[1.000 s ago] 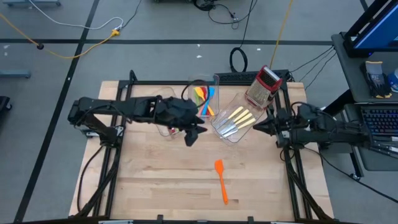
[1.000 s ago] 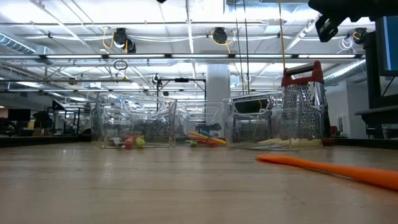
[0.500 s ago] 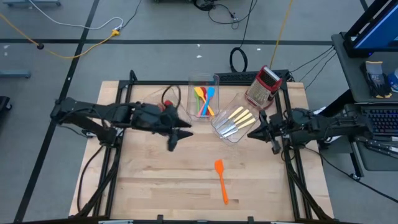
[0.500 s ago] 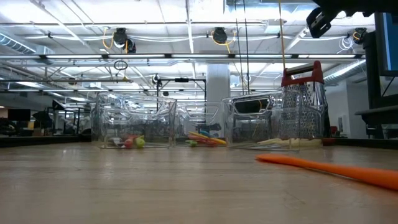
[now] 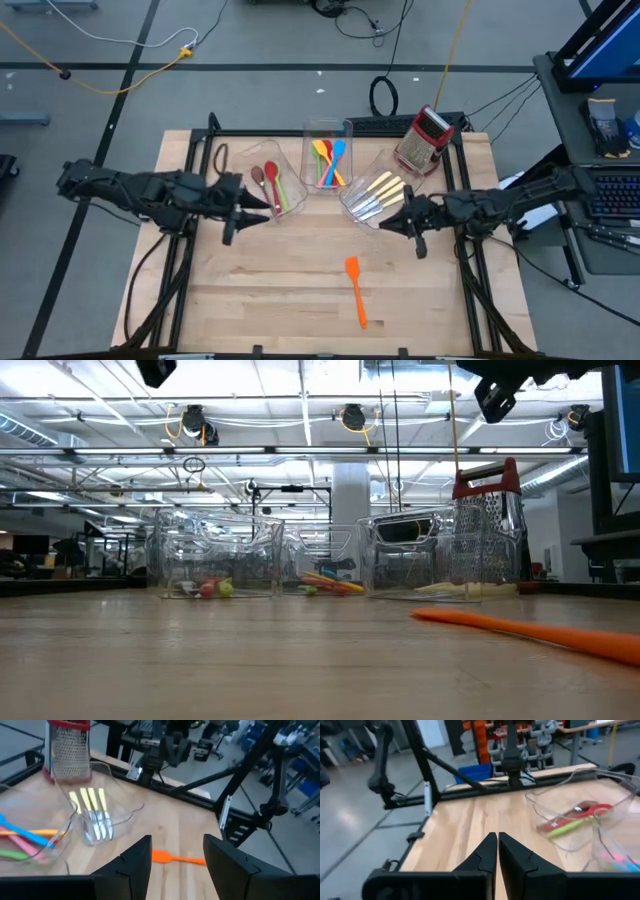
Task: Pick & Place Kitchen Items
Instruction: Put the orange spatula into the middle transparent bin
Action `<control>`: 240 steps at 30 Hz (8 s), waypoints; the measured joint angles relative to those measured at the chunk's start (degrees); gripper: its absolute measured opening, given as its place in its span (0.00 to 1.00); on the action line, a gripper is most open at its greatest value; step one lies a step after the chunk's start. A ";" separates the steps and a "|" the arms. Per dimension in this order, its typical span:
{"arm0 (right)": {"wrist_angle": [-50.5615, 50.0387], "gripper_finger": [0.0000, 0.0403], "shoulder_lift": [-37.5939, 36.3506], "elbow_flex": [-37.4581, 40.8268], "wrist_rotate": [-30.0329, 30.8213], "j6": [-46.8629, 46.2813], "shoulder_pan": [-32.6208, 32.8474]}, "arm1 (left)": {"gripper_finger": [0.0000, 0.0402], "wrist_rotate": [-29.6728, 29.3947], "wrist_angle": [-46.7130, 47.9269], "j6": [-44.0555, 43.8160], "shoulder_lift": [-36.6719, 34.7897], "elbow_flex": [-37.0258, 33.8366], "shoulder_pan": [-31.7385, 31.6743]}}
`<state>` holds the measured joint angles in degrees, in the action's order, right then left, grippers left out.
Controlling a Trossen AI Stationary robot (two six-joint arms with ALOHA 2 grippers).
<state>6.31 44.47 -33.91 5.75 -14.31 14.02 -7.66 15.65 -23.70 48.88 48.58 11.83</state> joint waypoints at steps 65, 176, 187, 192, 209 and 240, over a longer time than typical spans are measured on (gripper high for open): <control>-44.36 0.00 47.65 -43.94 -7.26 -51.02 12.95 | 0.45 3.10 5.88 12.34 -42.04 -29.12 7.11; -36.18 0.50 66.12 -40.32 -7.13 -58.37 5.43 | 0.45 2.91 10.39 3.35 -42.90 -29.03 7.11; -33.54 0.51 66.20 -40.04 -7.42 -58.06 5.58 | 0.45 3.09 11.33 1.90 -42.90 -29.03 7.11; -33.13 0.51 66.27 -40.02 -7.31 -58.74 5.58 | 0.45 3.13 11.35 1.86 -42.90 -29.03 7.11; -33.68 0.50 66.36 -40.00 -11.67 -53.49 3.17 | 0.45 3.10 11.37 1.86 -42.90 -29.03 7.11; -42.03 0.47 62.90 -39.85 -11.77 -53.07 1.80 | 0.45 1.53 11.13 1.20 -42.92 -29.10 7.11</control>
<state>-35.73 107.37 -73.76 -6.02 -67.39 15.82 -6.13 26.79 -22.50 5.96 19.49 18.94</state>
